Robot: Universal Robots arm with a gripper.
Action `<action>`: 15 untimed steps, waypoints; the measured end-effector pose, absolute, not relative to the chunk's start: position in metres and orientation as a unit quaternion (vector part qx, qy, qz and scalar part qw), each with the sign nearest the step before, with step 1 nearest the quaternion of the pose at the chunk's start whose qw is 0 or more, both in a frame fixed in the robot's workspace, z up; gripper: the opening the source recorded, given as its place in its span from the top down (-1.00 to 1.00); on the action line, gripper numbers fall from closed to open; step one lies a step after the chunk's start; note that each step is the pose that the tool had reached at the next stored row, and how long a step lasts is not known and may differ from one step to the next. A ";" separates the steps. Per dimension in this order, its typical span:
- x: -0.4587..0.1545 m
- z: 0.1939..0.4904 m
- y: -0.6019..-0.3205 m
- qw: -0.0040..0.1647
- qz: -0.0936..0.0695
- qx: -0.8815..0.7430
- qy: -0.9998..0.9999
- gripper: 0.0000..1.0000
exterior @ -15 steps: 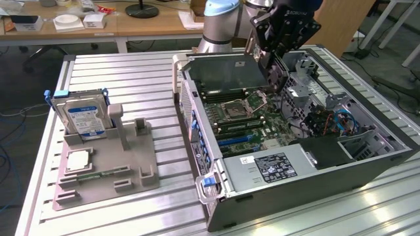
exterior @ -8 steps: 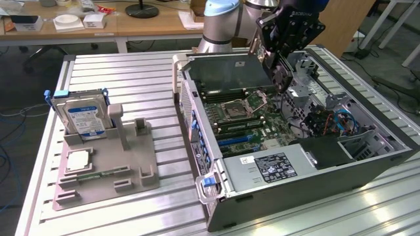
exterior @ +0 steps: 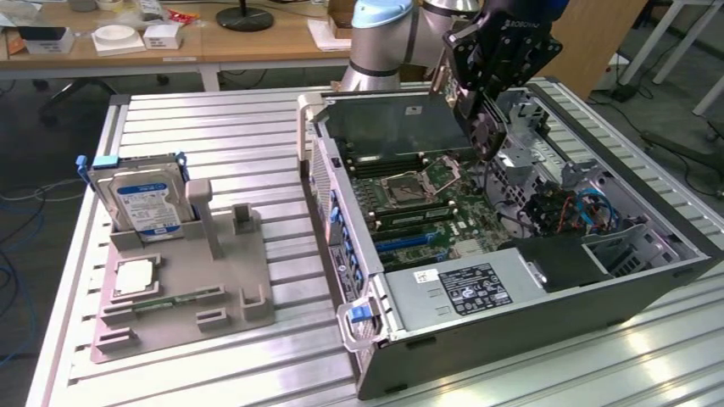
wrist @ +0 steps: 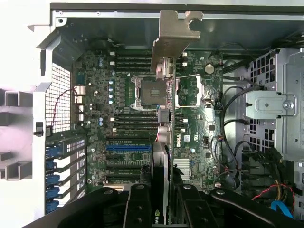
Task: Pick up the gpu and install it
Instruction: 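Pick up the gpu and move the gpu toward the slot, then insert the gpu into the slot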
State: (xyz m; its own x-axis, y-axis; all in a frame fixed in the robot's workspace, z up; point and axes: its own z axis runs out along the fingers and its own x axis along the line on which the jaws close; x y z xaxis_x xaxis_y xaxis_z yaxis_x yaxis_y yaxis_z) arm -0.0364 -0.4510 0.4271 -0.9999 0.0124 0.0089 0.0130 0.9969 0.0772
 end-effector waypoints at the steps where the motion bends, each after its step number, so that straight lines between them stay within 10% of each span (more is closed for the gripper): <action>1: -0.036 0.427 -0.451 0.004 -0.039 -0.006 -0.999 0.47; 15: -0.036 0.427 -0.451 0.005 -0.039 0.021 -0.999 0.47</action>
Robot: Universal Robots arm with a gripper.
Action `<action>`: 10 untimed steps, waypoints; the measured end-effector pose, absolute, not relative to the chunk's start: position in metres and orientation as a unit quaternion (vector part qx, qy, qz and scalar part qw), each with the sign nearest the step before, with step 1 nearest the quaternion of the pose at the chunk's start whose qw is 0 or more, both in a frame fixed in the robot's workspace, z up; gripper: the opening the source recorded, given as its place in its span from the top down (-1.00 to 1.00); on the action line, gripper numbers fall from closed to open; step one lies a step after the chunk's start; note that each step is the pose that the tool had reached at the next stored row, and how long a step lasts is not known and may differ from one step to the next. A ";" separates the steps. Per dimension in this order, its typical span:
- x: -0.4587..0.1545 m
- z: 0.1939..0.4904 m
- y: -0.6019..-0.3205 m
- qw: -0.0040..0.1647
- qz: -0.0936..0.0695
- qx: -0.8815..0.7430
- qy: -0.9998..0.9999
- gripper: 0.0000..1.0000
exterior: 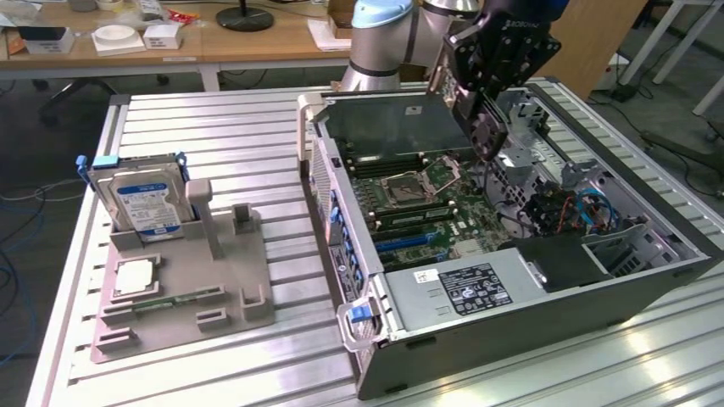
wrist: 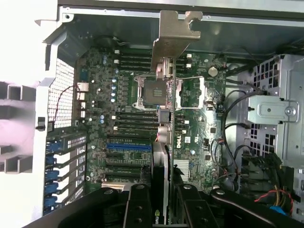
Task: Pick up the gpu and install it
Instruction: 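Insert the gpu into the slot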
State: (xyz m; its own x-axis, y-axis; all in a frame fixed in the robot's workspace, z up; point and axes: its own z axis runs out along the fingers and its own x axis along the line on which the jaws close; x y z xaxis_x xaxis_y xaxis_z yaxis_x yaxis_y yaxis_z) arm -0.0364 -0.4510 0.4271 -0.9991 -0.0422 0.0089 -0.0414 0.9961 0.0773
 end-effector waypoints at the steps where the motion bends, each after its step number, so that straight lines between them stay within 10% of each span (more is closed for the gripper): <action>1: -0.036 0.427 -0.451 0.005 -0.039 0.027 -0.999 0.47; 10: -0.036 0.427 -0.451 0.008 -0.038 0.082 -0.996 0.47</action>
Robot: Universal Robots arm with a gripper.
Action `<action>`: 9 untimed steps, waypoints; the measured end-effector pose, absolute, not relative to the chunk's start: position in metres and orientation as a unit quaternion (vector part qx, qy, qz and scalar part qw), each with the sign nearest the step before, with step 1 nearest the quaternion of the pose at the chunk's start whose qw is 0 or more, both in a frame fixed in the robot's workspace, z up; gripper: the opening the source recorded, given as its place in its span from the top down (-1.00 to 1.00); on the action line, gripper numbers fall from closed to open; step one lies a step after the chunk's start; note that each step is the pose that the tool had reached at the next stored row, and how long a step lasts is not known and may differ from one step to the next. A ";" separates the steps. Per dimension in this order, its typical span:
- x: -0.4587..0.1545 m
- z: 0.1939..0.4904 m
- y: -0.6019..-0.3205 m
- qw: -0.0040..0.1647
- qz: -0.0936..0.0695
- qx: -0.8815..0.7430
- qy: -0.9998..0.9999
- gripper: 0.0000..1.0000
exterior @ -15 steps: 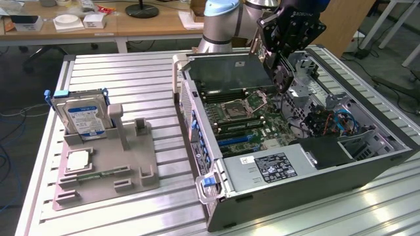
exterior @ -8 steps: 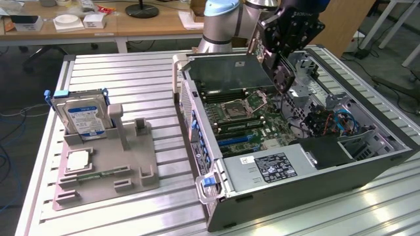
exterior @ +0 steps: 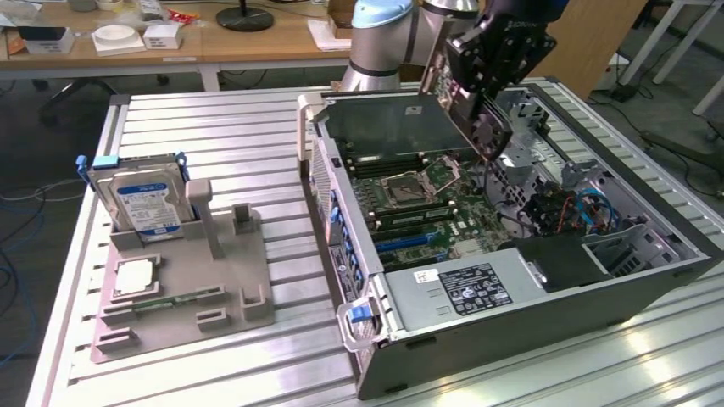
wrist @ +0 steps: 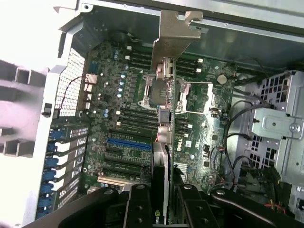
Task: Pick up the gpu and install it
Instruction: 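Insert the gpu into the slot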
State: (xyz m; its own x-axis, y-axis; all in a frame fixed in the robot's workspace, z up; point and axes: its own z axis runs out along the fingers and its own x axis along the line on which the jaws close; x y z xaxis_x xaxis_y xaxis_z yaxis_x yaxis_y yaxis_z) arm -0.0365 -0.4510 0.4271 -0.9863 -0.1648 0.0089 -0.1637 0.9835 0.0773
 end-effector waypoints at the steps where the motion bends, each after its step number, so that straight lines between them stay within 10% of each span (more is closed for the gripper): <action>1: -0.036 0.427 -0.451 0.008 -0.038 0.090 -0.995 0.47; 9: -0.036 0.427 -0.451 0.010 -0.038 0.143 -0.989 0.47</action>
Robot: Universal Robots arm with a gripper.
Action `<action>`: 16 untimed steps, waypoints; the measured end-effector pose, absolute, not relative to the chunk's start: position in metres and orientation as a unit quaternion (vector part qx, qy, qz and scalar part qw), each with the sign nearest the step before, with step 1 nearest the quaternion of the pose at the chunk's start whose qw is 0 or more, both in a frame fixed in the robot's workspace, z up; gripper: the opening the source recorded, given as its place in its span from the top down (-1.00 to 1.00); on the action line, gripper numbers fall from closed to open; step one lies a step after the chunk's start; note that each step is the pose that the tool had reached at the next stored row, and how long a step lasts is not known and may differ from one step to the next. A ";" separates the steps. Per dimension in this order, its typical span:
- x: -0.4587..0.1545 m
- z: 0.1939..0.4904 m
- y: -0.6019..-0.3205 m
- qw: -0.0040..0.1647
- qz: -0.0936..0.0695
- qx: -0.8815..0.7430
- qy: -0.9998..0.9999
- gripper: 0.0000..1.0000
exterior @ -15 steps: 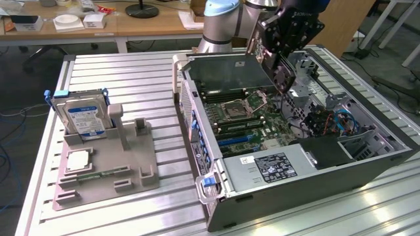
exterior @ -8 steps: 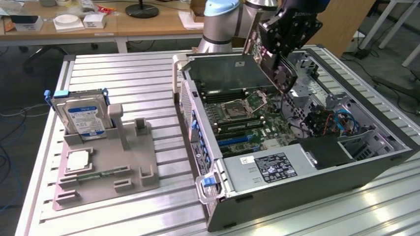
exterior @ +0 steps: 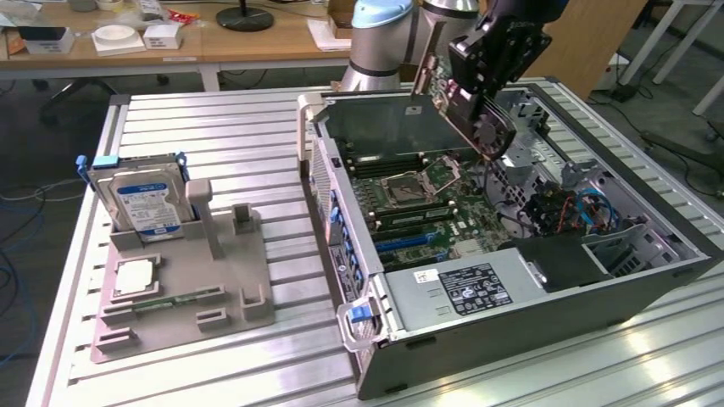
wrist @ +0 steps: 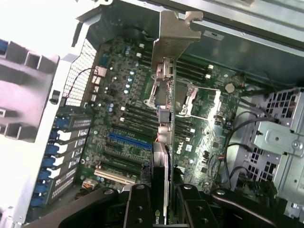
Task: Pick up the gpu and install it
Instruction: 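Insert the gpu into the slot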
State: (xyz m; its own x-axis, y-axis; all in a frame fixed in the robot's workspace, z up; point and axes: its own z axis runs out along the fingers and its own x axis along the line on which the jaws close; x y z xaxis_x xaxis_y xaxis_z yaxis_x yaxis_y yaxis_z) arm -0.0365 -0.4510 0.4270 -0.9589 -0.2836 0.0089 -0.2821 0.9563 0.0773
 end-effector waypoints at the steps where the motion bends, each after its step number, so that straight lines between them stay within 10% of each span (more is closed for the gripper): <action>1: -0.036 0.427 -0.451 0.010 -0.038 0.150 -0.988 0.47; 16: -0.036 0.427 -0.451 0.014 -0.036 0.248 -0.968 0.47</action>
State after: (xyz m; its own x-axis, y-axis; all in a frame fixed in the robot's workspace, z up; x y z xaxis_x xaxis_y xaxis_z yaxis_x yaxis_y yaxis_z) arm -0.0365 -0.4510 0.4271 -0.8762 -0.4818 0.0089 -0.4798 0.8740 0.0772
